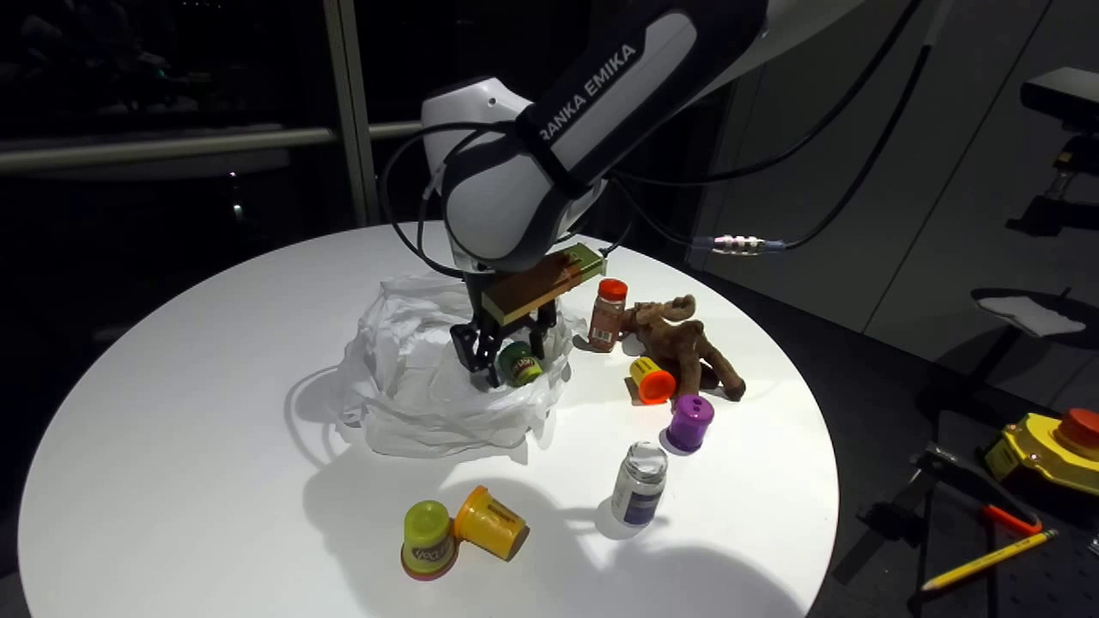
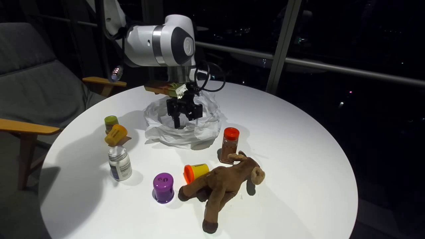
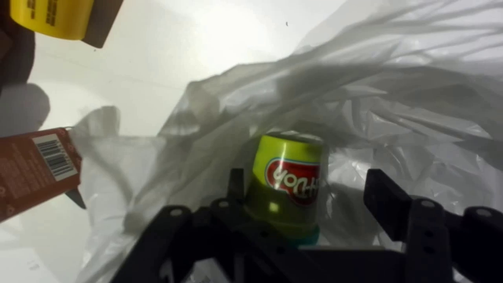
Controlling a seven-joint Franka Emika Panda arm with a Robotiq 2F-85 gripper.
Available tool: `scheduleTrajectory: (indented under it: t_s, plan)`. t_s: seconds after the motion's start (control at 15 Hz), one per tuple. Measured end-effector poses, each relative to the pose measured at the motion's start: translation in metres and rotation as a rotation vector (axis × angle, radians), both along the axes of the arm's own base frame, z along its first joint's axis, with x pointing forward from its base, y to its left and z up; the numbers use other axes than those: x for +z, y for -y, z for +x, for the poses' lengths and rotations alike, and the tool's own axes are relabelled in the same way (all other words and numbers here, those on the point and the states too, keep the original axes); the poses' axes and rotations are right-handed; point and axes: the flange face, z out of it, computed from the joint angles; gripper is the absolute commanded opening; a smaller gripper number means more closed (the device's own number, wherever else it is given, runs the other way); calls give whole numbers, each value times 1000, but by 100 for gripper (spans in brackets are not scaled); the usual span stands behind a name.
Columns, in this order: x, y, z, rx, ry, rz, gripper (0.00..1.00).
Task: Remove the contents from the white plastic and put them on the table
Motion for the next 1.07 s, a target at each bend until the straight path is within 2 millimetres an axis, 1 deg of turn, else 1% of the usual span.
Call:
scheduleTrajectory:
  t_s: [0.13,0.27,0.33,0.67,0.8,0.93,1.07]
  plan:
    - [-1,2,-1,-7,-7,-5,34]
    - [-3,3,-2,-13,-15,-9,20]
    - [-3,3,-2,-16,-19,-11,17]
    - [-2,2,-2,-25,-21,-14,17]
    - [3,2,-1,-29,-17,-14,17]
    - [17,4,1,-46,-16,-23,17]
    - [41,5,5,-69,-4,-40,17]
